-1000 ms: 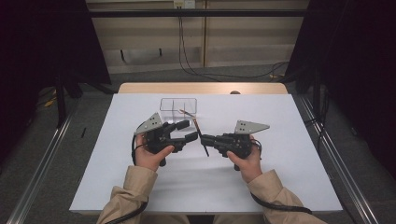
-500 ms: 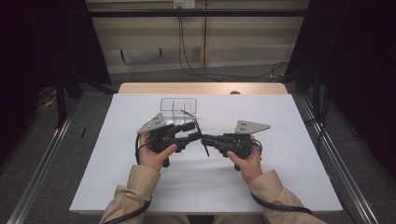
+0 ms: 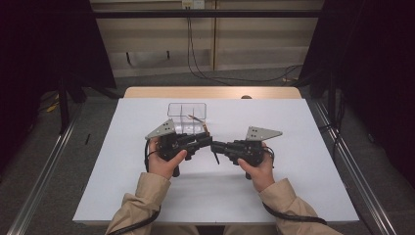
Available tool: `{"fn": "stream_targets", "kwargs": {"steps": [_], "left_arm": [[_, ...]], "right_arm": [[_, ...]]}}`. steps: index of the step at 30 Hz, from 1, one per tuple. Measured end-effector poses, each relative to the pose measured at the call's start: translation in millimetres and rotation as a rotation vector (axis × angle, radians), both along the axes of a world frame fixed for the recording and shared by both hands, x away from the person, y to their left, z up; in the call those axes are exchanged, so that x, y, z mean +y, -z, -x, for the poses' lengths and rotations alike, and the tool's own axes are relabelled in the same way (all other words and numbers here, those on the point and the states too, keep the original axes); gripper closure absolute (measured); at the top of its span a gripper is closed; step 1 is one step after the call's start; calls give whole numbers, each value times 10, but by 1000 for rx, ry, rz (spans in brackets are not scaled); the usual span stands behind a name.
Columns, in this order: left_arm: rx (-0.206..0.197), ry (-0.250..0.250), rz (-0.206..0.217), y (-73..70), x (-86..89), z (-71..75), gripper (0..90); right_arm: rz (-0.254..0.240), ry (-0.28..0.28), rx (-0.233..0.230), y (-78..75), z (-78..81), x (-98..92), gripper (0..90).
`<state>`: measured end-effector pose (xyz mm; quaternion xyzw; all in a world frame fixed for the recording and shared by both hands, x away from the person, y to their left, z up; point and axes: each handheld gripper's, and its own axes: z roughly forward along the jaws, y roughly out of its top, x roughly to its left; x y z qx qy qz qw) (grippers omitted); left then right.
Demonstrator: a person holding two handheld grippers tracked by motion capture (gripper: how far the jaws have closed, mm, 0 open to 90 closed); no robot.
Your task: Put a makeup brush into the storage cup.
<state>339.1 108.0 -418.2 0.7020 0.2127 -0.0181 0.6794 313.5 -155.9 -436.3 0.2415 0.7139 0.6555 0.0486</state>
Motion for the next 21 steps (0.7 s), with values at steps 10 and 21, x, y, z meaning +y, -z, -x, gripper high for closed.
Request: {"fn": "stream_targets", "kwargs": {"steps": [10,21], "left_arm": [[-24,-2,-12,-16,-26,17,829],[-44,-2,-21,-38,-38,33,834]], "right_arm": [[3,1,-1,6,1,20,843],[15,-5,-19,-7,4,7,841]]}}
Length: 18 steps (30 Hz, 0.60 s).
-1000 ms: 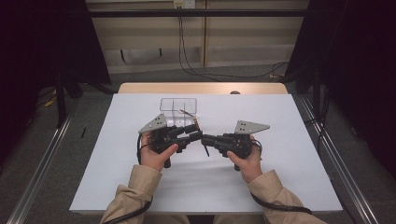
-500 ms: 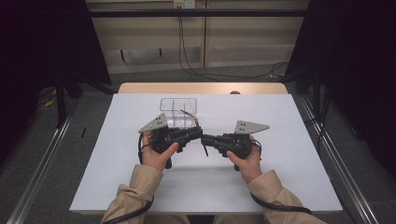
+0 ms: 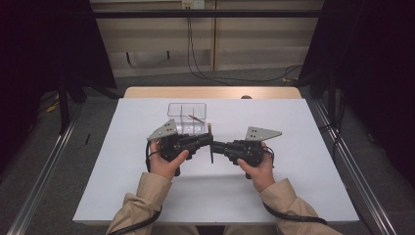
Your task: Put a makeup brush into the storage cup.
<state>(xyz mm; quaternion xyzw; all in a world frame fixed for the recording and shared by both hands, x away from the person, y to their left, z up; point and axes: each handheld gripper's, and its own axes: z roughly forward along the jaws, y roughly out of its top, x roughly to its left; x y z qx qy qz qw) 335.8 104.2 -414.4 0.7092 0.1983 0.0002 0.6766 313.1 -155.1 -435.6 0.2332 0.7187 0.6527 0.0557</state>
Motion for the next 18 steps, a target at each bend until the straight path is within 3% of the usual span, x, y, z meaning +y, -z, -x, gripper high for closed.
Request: {"fn": "stream_targets", "kwargs": {"steps": [4,18], "left_arm": [[-6,-1,-1,-9,2,7,834],[-19,-16,3,-36,67,-3,834]], "right_arm": [[4,-6,-7,-5,9,-6,829],[51,44,-34,-15,16,-75,453]]}}
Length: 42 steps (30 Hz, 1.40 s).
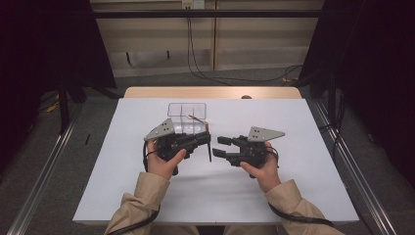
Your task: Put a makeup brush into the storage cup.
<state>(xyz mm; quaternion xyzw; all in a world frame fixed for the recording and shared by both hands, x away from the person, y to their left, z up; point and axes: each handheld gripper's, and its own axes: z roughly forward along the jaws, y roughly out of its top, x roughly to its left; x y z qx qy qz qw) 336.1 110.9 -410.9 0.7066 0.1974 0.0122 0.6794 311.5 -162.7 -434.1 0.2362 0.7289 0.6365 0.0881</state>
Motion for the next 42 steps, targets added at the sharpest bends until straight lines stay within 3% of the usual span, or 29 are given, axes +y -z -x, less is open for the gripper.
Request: {"fn": "stream_targets", "kwargs": {"steps": [7,14,30,42], "left_arm": [[-2,-3,4,1,22,-3,834],[-7,-7,5,0,33,-1,834],[-14,-13,12,0,76,-3,834],[-15,-18,18,-12,101,-8,834]], "right_arm": [[24,17,-13,4,-7,-16,263],[50,30,-16,17,-7,-72,166],[62,95,-3,18,20,-351,114],[75,107,-13,-3,50,-468,94]]}}
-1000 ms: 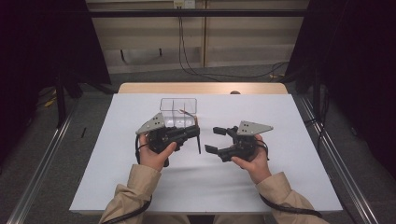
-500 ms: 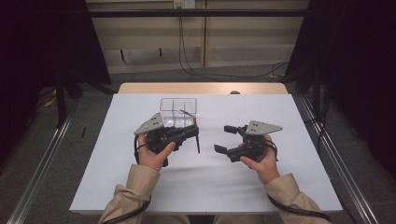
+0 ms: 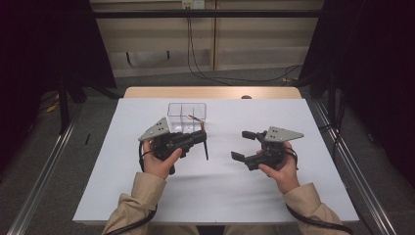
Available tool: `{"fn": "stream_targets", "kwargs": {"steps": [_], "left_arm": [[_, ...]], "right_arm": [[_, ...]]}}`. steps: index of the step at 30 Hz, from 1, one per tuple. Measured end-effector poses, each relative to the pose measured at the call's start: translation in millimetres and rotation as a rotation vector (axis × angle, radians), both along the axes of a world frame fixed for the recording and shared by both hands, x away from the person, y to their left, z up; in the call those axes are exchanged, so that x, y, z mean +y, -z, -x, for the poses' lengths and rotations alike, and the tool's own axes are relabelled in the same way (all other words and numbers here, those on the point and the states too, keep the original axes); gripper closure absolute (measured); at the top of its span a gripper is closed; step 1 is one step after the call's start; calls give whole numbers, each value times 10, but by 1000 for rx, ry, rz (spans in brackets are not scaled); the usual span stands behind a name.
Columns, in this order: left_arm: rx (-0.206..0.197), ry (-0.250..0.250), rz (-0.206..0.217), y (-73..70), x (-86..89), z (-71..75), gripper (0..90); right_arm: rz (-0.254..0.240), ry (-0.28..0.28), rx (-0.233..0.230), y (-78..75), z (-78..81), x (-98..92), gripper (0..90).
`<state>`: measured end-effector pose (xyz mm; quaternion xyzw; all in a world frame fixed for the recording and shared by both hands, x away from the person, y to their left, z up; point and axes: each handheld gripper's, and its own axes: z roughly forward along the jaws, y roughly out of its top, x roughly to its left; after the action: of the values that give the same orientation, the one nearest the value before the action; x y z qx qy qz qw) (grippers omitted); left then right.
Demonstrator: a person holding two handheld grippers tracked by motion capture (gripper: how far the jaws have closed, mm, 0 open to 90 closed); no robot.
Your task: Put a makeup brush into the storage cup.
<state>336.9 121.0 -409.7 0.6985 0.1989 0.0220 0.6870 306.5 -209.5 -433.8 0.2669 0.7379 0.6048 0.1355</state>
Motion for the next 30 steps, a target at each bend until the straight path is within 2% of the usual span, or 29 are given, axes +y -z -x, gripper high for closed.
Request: {"fn": "stream_targets", "kwargs": {"steps": [14,24,30], "left_arm": [[-2,-2,-6,-32,9,-34,834],[-4,-7,-9,-37,14,-52,834],[-3,-9,-6,-44,5,-60,834]], "right_arm": [[7,-7,0,-12,45,-131,72],[20,6,-7,-27,100,-288,63],[16,-4,-7,-39,134,-380,60]]}}
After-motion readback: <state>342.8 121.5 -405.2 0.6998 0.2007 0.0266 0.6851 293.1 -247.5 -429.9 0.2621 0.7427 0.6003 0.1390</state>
